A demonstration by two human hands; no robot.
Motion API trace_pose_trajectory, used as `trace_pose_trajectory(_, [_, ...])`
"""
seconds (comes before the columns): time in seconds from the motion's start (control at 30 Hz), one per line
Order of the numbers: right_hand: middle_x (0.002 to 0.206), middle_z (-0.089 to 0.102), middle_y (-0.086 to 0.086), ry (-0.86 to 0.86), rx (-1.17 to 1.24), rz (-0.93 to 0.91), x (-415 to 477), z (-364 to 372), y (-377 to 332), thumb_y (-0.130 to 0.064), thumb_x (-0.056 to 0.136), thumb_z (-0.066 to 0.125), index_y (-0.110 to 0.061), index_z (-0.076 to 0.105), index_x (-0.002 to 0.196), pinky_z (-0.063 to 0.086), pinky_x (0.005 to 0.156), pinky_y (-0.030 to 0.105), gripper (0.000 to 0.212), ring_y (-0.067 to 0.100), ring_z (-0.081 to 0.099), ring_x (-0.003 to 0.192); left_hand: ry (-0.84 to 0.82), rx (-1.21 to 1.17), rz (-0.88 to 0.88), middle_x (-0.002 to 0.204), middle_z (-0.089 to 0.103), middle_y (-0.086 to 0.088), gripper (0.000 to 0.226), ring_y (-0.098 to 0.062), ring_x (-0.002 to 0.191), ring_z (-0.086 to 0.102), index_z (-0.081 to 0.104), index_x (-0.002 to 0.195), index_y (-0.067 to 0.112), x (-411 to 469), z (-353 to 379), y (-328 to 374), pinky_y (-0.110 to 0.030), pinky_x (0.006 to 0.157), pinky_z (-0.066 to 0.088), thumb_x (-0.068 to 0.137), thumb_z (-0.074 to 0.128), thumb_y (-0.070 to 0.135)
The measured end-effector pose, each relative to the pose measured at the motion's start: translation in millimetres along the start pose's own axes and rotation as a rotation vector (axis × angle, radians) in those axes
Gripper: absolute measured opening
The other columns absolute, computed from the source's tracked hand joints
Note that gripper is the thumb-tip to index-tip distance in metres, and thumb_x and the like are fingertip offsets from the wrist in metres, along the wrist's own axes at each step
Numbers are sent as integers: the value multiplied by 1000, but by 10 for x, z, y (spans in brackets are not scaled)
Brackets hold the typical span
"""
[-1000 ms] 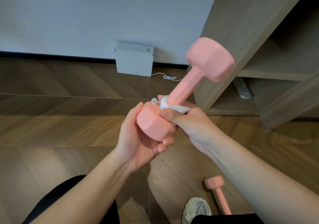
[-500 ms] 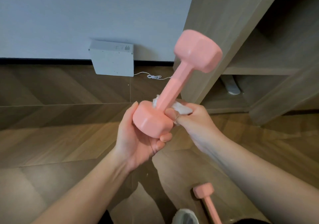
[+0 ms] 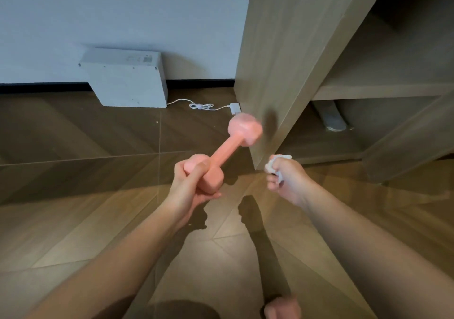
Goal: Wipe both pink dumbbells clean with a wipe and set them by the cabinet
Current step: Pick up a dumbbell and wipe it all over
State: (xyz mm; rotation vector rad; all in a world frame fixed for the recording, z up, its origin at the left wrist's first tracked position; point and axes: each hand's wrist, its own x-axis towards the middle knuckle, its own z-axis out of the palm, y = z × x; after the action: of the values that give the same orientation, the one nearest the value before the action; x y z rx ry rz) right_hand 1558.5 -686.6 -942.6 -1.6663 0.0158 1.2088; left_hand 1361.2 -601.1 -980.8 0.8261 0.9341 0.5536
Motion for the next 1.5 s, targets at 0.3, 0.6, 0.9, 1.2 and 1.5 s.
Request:
trace_pose_trajectory(0.3, [71, 50, 2, 158, -661, -60, 1014, -155, 277, -34, 102, 41, -15, 58, 83, 38, 47, 22, 31, 13, 47, 56, 223, 425, 160, 111, 55, 3, 73, -15, 89, 65, 41, 124, 34, 937, 230, -629, -41, 67, 62, 64, 81, 36])
trace_pose_trajectory(0.6, [90, 64, 0, -35, -733, -162, 1379, -533, 295, -34, 85, 70, -23, 64, 94, 44, 55, 20, 15, 12, 62, 79, 323, 809, 287, 132, 37, 0, 84, -13, 97, 46, 38, 132, 36, 1488, 460, -1016, -32, 85, 51, 65, 88, 38])
trace_pose_trajectory(0.9, [96, 64, 2, -102, -743, -118, 1517, -743, 350, -27, 88, 67, -23, 65, 94, 48, 65, 23, 8, 15, 62, 86, 288, 874, 222, 139, 34, -9, 91, -29, 116, 53, 34, 136, 30, 1603, 588, -1165, -43, 95, 52, 65, 90, 30])
trace_pose_trajectory(1.2, [90, 64, 3, -101, -797, -108, 1564, -834, 421, -23, 89, 66, -20, 65, 93, 46, 60, 22, 6, 12, 59, 76, 40, 1190, 259, 115, 46, -4, 62, -25, 96, 61, 41, 140, 28, 1728, 770, -1115, -35, 88, 52, 87, 72, 19])
trace_pose_trajectory(1.5, [82, 61, -1, -166, -819, -84, 1541, -941, 496, -21, 89, 66, -14, 66, 97, 43, 56, 19, 10, 8, 54, 68, 46, 1230, 250, 121, 43, -12, 60, -31, 92, 62, 34, 145, 26, 1864, 880, -1186, -42, 84, 57, 93, 61, 10])
